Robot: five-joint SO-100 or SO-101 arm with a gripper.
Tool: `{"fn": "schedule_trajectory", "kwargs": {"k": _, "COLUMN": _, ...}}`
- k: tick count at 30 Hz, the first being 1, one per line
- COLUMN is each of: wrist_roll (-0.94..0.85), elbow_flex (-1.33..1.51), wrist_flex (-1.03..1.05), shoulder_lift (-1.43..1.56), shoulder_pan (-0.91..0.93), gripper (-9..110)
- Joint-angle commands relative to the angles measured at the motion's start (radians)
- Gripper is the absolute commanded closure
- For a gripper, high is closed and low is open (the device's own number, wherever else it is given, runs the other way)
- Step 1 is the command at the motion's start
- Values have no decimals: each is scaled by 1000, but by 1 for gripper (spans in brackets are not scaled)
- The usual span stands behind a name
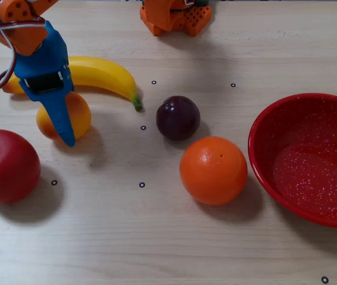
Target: Put peach in the red bowl.
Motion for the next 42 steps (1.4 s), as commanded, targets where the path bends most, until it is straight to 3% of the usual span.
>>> {"fn": "schedule_trajectory", "kwargs": {"k": 1, "wrist_roll": -40, "elbow_flex": -77, "wrist_flex": -6, "shoulder_lift": 57, "shoulder_pan": 48, "gripper": 55}}
{"fn": "schedule_trajectory", "kwargs": {"k": 42, "wrist_roll": 23, "elbow_flex": -60, "wrist_flex": -84, "shoulder_lift": 28, "shoulder_pan": 64, "gripper": 58}}
